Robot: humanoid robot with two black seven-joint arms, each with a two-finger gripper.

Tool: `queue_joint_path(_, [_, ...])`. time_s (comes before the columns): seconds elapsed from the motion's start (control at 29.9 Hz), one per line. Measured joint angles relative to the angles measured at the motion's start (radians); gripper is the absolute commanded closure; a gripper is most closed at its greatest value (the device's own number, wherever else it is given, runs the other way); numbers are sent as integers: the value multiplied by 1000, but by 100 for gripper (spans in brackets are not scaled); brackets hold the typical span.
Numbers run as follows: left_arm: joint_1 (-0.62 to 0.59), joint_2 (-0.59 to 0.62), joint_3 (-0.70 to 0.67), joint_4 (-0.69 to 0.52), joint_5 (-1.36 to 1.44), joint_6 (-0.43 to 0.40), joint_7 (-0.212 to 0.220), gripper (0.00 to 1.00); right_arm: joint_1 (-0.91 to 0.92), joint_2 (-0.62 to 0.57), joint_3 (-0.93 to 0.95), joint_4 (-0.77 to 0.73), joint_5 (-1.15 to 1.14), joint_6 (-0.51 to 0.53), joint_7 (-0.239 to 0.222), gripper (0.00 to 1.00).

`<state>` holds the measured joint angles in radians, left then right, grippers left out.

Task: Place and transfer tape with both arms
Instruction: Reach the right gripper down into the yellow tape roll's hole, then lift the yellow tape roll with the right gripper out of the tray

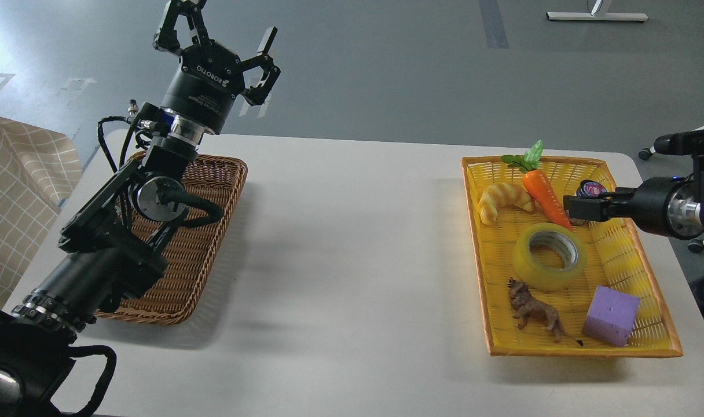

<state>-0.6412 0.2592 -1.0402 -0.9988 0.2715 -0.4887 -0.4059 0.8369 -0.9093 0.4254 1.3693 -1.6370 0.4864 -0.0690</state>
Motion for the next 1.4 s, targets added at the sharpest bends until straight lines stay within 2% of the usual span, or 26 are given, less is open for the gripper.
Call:
queue_joint_path(0.2, [0, 0, 0, 0, 0, 0, -1, 2, -20, 8, -48, -1, -77, 0, -2, 2])
queue_joint_path(0.43, [0, 0, 0, 0, 0, 0, -1, 2, -70, 16, -53, -11, -124, -3, -28, 3])
queue_joint_path(0.77, [0, 0, 0, 0, 0, 0, -2, 2, -88, 73, -53, -61, -127, -6, -34, 12])
queue_joint_path(0.8, [0, 0, 0, 0, 0, 0, -2, 2, -88, 81, -53, -68, -127, -6, -34, 18])
queue_joint_path(1.07, [1, 0, 0, 0, 0, 0, -2, 2, -94, 122, -53, -107, -128, -3, -33, 41])
queue_joint_path(1.14, [1, 0, 0, 0, 0, 0, -2, 2, -94, 130, -53, -119, -128, -1, -32, 54])
queue_joint_path(1.27, [1, 0, 0, 0, 0, 0, -2, 2, -92, 143, -69, -146, -127, 0, -29, 67])
queue_joint_path(1.3, [1, 0, 0, 0, 0, 0, -2, 2, -89, 147, -78, -154, -126, 0, -28, 76])
queue_joint_path(1.34, [1, 0, 0, 0, 0, 0, -2, 2, -87, 149, -83, -158, -126, 1, -28, 79])
queue_joint_path(1.4, [2, 0, 0, 1, 0, 0, -2, 2, -84, 151, -91, -164, -125, 1, -27, 100])
